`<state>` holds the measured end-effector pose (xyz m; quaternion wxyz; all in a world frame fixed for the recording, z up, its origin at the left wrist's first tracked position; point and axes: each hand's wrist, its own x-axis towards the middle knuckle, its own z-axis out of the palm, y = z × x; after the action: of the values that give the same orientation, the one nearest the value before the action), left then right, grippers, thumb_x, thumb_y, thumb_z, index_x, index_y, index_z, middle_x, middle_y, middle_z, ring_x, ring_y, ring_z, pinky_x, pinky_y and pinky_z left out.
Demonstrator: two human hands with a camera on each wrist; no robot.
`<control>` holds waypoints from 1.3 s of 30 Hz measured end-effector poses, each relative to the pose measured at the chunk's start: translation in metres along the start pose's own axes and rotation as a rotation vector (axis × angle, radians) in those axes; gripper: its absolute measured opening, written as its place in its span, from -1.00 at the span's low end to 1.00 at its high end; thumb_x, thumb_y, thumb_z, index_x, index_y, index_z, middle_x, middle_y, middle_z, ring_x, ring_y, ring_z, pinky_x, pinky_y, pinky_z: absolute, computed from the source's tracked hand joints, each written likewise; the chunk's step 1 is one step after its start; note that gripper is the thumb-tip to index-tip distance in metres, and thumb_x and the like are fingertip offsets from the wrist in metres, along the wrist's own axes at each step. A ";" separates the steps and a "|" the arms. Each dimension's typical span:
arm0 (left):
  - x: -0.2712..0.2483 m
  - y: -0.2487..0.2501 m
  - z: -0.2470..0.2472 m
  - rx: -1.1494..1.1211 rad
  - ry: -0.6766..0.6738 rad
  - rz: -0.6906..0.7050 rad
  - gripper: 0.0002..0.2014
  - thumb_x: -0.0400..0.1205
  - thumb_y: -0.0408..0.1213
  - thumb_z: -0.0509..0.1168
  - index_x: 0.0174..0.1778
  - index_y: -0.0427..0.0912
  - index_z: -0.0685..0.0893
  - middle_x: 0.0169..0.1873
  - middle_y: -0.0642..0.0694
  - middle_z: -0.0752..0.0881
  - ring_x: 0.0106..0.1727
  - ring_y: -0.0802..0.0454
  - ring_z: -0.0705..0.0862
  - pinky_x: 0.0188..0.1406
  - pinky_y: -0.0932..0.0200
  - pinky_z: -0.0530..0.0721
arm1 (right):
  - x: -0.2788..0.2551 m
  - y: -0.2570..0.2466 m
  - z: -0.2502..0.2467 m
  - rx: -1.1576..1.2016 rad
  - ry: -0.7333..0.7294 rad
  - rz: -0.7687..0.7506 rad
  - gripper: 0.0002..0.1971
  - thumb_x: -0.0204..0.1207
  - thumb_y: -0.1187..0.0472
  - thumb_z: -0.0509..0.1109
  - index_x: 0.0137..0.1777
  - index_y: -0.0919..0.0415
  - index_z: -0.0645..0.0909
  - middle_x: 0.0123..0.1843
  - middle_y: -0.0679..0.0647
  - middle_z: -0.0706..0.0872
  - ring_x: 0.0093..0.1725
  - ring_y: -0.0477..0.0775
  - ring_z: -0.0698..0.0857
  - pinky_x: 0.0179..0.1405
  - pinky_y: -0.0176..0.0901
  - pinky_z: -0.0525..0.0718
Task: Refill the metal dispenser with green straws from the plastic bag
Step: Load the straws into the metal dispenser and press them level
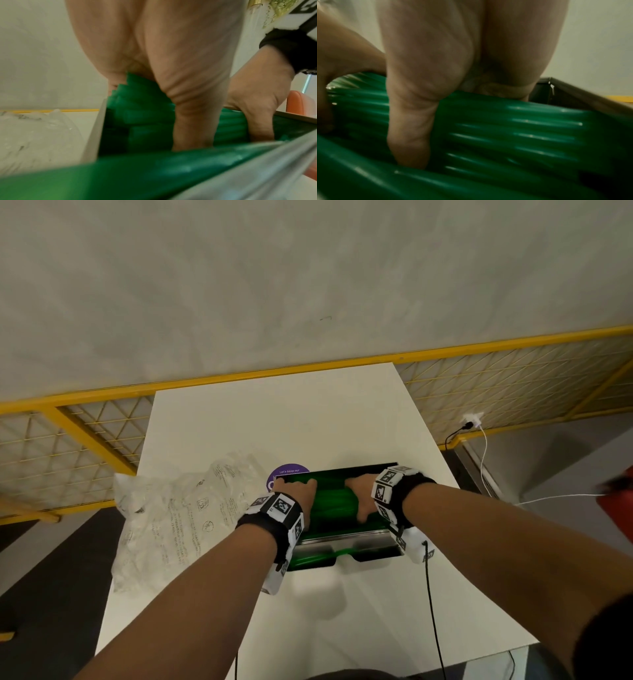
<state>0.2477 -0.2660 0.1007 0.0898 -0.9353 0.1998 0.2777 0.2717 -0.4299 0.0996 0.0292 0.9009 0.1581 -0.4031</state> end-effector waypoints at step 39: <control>-0.001 -0.014 0.005 -0.074 0.197 0.045 -0.44 0.45 -0.22 0.40 0.36 -0.12 0.38 0.12 -0.16 0.68 0.12 -0.20 0.67 0.09 -0.01 0.65 | -0.030 0.033 0.033 -0.044 0.312 -0.064 -0.43 0.54 0.04 0.37 0.46 0.15 0.21 0.15 0.20 0.62 0.03 0.24 0.68 -0.03 0.03 0.66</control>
<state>0.2507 -0.2513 0.0982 0.0285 -0.9561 0.2184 0.1934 0.2392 -0.4752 0.0968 0.0112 0.9462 0.1983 -0.2554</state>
